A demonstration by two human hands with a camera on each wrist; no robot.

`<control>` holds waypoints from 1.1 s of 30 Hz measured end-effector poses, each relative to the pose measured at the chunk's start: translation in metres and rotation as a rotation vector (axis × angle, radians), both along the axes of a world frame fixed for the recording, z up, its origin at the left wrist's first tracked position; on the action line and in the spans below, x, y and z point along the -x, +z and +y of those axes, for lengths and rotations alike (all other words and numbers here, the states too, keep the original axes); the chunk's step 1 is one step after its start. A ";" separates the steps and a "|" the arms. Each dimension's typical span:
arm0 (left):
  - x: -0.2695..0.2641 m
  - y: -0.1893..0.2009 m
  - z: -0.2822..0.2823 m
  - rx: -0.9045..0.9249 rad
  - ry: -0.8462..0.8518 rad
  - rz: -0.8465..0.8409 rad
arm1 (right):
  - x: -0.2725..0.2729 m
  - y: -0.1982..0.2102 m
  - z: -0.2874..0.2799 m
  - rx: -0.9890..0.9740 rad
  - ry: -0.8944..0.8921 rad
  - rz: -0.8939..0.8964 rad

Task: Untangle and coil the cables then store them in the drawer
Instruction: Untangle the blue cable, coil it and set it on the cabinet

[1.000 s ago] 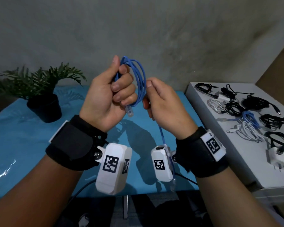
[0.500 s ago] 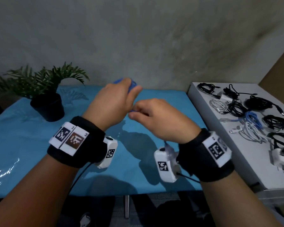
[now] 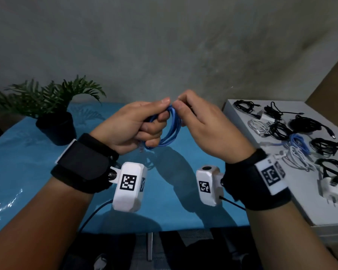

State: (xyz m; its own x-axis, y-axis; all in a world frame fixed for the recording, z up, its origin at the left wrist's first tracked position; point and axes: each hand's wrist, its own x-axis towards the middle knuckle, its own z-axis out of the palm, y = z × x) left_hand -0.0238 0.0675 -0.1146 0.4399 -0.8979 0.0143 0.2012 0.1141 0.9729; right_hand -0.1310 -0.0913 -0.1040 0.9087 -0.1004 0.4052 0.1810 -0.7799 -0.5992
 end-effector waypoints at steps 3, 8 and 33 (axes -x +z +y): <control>0.004 0.001 -0.006 0.035 0.003 0.135 | -0.005 -0.009 0.008 -0.226 0.039 0.026; 0.003 -0.002 -0.013 0.087 0.012 0.278 | -0.005 -0.005 0.018 -0.494 0.102 0.098; 0.009 -0.021 -0.026 -0.023 0.517 -0.349 | -0.024 -0.025 0.028 -1.157 0.089 -0.024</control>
